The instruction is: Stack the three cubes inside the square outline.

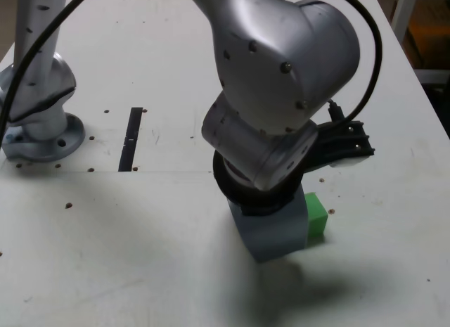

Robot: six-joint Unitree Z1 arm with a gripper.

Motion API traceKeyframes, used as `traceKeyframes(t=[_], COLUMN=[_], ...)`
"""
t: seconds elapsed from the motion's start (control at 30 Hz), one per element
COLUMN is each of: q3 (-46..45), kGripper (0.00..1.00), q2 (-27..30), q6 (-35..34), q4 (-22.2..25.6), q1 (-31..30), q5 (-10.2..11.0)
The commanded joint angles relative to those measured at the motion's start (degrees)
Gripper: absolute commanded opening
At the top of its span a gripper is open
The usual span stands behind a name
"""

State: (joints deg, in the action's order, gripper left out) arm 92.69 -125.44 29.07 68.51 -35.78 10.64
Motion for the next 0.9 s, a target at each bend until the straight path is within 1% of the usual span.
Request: traceKeyframes(t=[0.0,0.2,0.43,0.57,0.77,0.87], q3=[0.2,1.0,1.2,1.3,2.6,3.7], kGripper=[0.86,0.77,0.65,0.62,0.49,0.44], q2=[-0.4,-0.7,-0.8,-1.1,-2.0,-2.6], q6=[-0.6,-1.6,-2.0,-2.3,-2.4,-2.9], q4=[-0.1,0.4,0.9,0.7,1.2,2.3], q1=[-0.1,-0.1,-0.1,-0.1,-0.1,-0.1], q5=[0.1,0.6,0.9,0.8,0.6,0.6])
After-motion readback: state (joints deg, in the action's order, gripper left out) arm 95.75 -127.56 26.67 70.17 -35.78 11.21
